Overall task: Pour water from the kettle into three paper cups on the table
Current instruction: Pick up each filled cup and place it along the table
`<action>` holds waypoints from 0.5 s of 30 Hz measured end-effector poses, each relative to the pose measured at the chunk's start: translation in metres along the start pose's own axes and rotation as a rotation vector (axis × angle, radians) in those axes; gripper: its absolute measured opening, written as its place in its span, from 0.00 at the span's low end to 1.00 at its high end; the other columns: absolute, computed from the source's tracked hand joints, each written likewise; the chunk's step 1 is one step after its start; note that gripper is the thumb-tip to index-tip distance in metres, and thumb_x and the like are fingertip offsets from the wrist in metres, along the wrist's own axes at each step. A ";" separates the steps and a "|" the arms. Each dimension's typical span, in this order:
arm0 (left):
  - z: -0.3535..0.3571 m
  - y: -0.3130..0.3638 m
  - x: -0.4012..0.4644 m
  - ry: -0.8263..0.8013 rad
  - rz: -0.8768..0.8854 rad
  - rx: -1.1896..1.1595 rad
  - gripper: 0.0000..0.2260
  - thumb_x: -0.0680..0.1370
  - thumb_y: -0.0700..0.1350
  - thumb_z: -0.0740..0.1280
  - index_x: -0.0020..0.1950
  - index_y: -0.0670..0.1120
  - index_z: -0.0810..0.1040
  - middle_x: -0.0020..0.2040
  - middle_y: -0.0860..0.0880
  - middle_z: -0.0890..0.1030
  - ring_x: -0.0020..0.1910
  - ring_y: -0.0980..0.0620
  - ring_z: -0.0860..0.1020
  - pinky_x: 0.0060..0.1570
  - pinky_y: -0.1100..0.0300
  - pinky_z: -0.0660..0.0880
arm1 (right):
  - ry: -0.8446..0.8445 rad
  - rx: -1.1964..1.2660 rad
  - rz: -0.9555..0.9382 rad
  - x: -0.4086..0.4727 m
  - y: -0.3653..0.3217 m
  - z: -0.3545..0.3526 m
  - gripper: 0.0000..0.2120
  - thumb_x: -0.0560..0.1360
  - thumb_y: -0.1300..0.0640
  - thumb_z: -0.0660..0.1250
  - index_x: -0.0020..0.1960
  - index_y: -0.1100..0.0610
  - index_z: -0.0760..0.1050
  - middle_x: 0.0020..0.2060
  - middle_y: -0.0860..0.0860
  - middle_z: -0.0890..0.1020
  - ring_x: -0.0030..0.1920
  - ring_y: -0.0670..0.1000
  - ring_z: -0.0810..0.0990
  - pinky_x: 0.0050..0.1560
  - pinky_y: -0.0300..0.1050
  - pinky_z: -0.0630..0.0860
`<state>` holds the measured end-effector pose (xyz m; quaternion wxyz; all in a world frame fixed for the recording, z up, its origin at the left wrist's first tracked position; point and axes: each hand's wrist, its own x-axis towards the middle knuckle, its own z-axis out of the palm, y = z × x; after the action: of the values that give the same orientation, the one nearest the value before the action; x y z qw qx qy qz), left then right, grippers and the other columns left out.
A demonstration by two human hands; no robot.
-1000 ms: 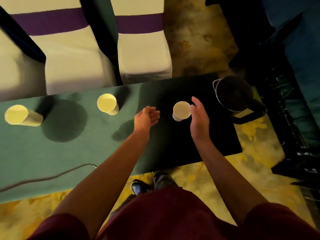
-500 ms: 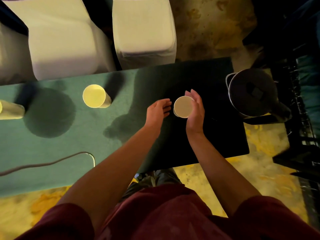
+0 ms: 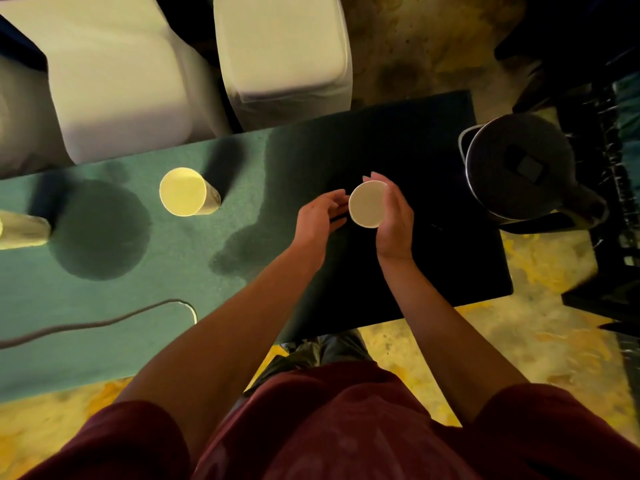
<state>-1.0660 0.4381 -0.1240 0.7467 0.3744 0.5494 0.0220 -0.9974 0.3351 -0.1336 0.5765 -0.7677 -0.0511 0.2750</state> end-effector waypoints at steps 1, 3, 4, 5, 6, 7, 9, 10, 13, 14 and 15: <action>0.000 0.000 -0.001 0.002 0.000 0.011 0.17 0.79 0.36 0.56 0.62 0.40 0.80 0.55 0.45 0.85 0.58 0.47 0.82 0.63 0.48 0.77 | 0.005 -0.021 -0.004 0.000 -0.001 0.000 0.16 0.86 0.52 0.55 0.66 0.54 0.78 0.61 0.51 0.82 0.59 0.45 0.81 0.55 0.34 0.77; 0.000 0.001 -0.002 -0.001 0.006 0.038 0.18 0.78 0.36 0.56 0.62 0.41 0.81 0.56 0.45 0.85 0.59 0.47 0.82 0.64 0.48 0.77 | 0.016 -0.074 -0.013 0.000 -0.004 -0.001 0.16 0.86 0.52 0.55 0.65 0.54 0.78 0.57 0.49 0.82 0.56 0.44 0.81 0.51 0.34 0.77; 0.000 0.000 -0.002 -0.004 0.008 0.051 0.18 0.78 0.35 0.57 0.61 0.41 0.82 0.57 0.45 0.85 0.59 0.48 0.82 0.64 0.48 0.77 | 0.017 -0.092 -0.016 0.000 -0.005 -0.001 0.16 0.86 0.51 0.55 0.64 0.54 0.78 0.57 0.48 0.82 0.55 0.44 0.81 0.50 0.34 0.77; 0.000 0.001 -0.002 -0.003 0.009 0.060 0.18 0.77 0.34 0.57 0.59 0.42 0.83 0.57 0.45 0.85 0.59 0.48 0.81 0.64 0.49 0.77 | 0.017 -0.105 -0.018 0.001 -0.006 -0.001 0.16 0.87 0.51 0.55 0.64 0.54 0.78 0.56 0.48 0.82 0.54 0.44 0.81 0.50 0.33 0.77; 0.000 0.000 -0.003 -0.002 0.010 0.061 0.18 0.77 0.34 0.57 0.59 0.42 0.83 0.57 0.45 0.85 0.60 0.48 0.81 0.64 0.48 0.77 | 0.017 -0.117 -0.022 0.000 -0.007 -0.002 0.16 0.87 0.50 0.54 0.65 0.54 0.78 0.57 0.48 0.81 0.55 0.44 0.81 0.49 0.33 0.77; 0.000 0.000 -0.003 0.004 0.007 0.055 0.18 0.78 0.34 0.57 0.58 0.42 0.84 0.57 0.45 0.85 0.60 0.48 0.81 0.64 0.48 0.77 | 0.019 -0.128 -0.025 0.000 -0.008 -0.002 0.17 0.87 0.50 0.54 0.65 0.54 0.78 0.57 0.48 0.81 0.55 0.43 0.80 0.49 0.32 0.76; 0.002 0.000 -0.006 0.014 -0.007 0.021 0.17 0.79 0.36 0.57 0.59 0.42 0.83 0.57 0.45 0.85 0.60 0.47 0.81 0.65 0.48 0.77 | 0.028 -0.138 -0.030 -0.002 -0.010 -0.002 0.17 0.87 0.50 0.54 0.65 0.53 0.78 0.57 0.48 0.81 0.56 0.43 0.80 0.49 0.32 0.77; 0.004 0.000 -0.007 0.020 -0.015 -0.009 0.16 0.80 0.37 0.58 0.59 0.41 0.83 0.57 0.45 0.85 0.59 0.47 0.82 0.65 0.48 0.77 | 0.033 -0.135 -0.032 -0.004 -0.012 -0.003 0.17 0.86 0.49 0.54 0.65 0.53 0.78 0.58 0.48 0.82 0.56 0.44 0.81 0.50 0.33 0.77; 0.010 0.005 -0.013 0.025 -0.043 -0.151 0.13 0.81 0.40 0.60 0.58 0.40 0.82 0.52 0.44 0.86 0.54 0.46 0.83 0.60 0.51 0.79 | 0.037 -0.101 -0.049 -0.012 -0.021 -0.004 0.17 0.86 0.49 0.55 0.65 0.53 0.78 0.58 0.49 0.83 0.56 0.46 0.82 0.52 0.38 0.80; 0.013 0.008 -0.016 0.017 -0.047 -0.195 0.12 0.82 0.41 0.60 0.54 0.40 0.82 0.48 0.45 0.86 0.51 0.46 0.83 0.57 0.52 0.80 | 0.034 -0.088 -0.059 -0.015 -0.026 -0.005 0.16 0.86 0.50 0.56 0.65 0.53 0.78 0.58 0.49 0.83 0.56 0.46 0.82 0.52 0.38 0.80; 0.016 0.011 -0.019 0.008 -0.060 -0.233 0.11 0.82 0.41 0.61 0.50 0.41 0.82 0.45 0.46 0.85 0.47 0.47 0.83 0.52 0.53 0.80 | 0.032 -0.072 -0.070 -0.018 -0.030 -0.005 0.16 0.86 0.50 0.56 0.65 0.53 0.78 0.58 0.50 0.83 0.56 0.47 0.82 0.52 0.38 0.80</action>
<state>-1.0561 0.4289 -0.1000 0.7834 0.2681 0.5570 0.0648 -1.0029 0.3341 -0.0985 0.5583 -0.7901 -0.0786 0.2404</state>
